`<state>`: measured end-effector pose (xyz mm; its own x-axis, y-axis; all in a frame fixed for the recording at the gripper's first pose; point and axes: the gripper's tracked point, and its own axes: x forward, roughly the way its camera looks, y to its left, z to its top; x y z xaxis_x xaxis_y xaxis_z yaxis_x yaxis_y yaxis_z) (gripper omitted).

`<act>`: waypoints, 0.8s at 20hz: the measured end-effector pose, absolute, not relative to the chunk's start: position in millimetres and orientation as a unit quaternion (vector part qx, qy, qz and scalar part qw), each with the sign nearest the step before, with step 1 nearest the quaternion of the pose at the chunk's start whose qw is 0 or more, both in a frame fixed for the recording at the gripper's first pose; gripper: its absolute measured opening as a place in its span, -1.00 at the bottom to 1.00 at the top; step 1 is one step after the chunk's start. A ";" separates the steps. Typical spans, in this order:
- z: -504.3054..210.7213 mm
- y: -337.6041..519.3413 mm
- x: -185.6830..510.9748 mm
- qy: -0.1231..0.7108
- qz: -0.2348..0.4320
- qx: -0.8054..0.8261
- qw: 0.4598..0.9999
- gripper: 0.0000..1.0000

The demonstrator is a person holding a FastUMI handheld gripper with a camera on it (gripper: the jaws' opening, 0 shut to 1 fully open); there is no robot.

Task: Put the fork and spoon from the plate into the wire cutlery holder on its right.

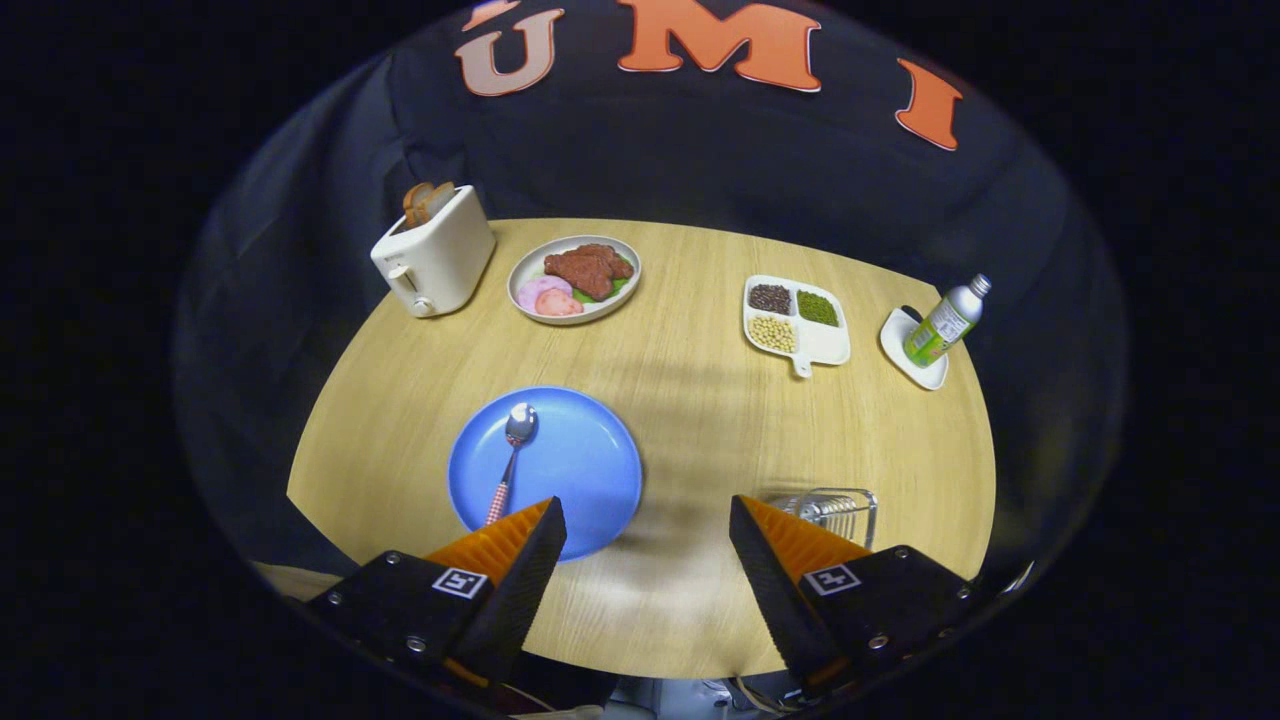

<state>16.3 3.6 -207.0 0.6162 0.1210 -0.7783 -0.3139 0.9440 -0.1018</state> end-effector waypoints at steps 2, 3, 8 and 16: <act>-219.5 26.6 11.6 0.406 0.134 -0.111 0.897 0.97; -226.8 38.8 10.2 0.401 0.138 -0.107 0.899 0.98; -265.1 74.3 8.3 0.375 0.130 -0.100 0.913 0.98; -314.8 99.3 13.0 0.336 0.127 -0.081 0.930 0.98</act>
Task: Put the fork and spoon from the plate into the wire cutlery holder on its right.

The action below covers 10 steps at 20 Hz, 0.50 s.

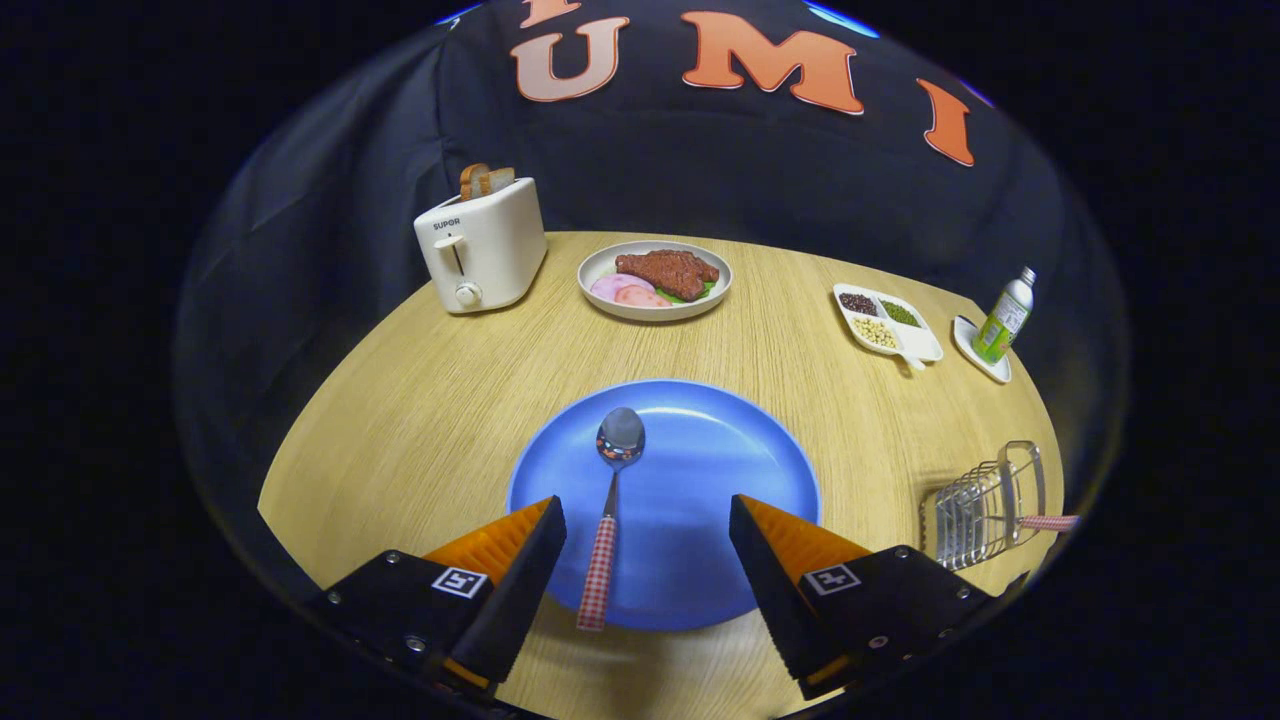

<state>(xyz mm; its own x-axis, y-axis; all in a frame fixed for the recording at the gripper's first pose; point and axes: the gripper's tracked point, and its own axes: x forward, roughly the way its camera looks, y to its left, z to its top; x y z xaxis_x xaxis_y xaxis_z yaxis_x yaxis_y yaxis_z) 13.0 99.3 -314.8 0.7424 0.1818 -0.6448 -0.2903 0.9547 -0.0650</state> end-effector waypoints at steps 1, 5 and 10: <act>-320.7 101.8 12.5 0.335 0.130 -0.076 0.930 0.96; -338.7 105.8 9.4 0.338 0.130 -0.078 0.929 0.68; -351.5 109.3 6.6 0.344 0.127 -0.069 0.928 0.04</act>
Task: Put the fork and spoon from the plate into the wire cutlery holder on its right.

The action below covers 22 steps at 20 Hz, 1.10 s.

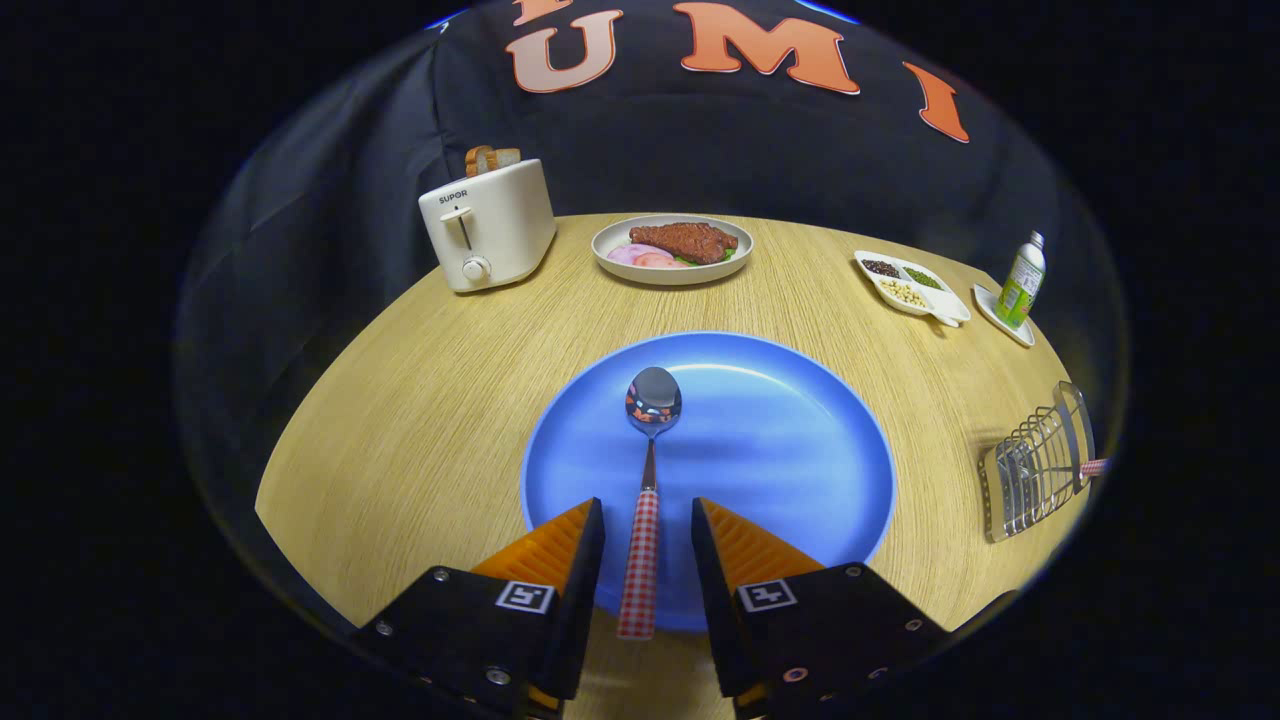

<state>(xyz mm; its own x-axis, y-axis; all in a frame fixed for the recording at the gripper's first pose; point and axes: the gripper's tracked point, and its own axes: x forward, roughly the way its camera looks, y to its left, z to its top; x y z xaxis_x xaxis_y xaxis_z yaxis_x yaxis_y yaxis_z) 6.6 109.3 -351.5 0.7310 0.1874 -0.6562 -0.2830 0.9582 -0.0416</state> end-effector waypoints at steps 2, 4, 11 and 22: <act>-350.1 110.4 7.8 0.339 0.126 -0.071 0.930 -0.23; -351.3 107.9 7.8 0.340 0.120 -0.075 0.930 -0.47; -330.4 100.6 8.8 0.341 0.116 -0.055 0.931 -0.84; -259.1 12.6 9.6 0.377 0.106 -0.067 0.918 -0.84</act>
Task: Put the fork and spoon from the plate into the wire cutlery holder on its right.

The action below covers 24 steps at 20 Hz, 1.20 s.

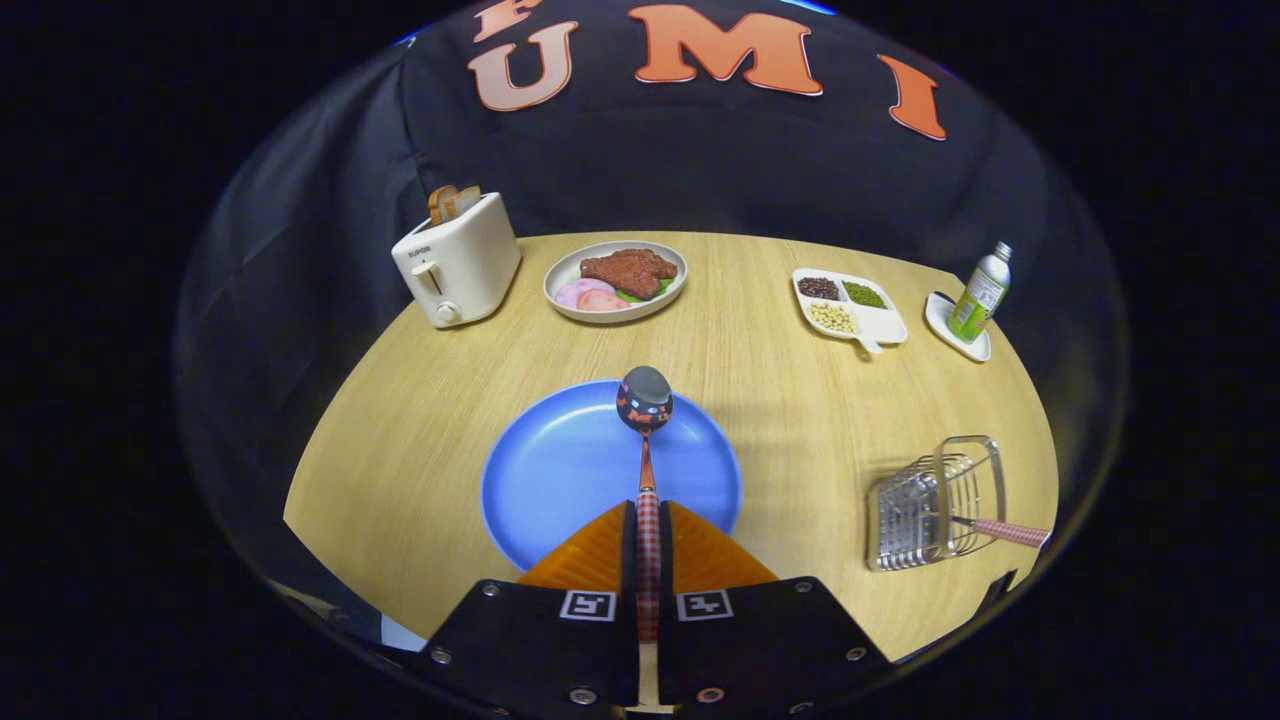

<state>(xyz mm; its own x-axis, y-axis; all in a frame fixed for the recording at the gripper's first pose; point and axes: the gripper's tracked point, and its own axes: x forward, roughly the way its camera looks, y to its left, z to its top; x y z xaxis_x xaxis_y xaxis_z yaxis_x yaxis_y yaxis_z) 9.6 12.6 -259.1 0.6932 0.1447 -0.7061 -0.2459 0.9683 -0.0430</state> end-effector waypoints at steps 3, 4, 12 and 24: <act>-239.5 -29.7 9.3 0.398 0.088 -0.061 0.911 -0.85; -234.0 -42.7 7.8 0.405 0.083 -0.064 0.908 -0.84; -204.5 -137.9 -10.8 0.470 0.052 -0.079 0.877 -0.85; -199.5 -191.0 -9.8 0.579 0.078 -0.152 0.797 -0.84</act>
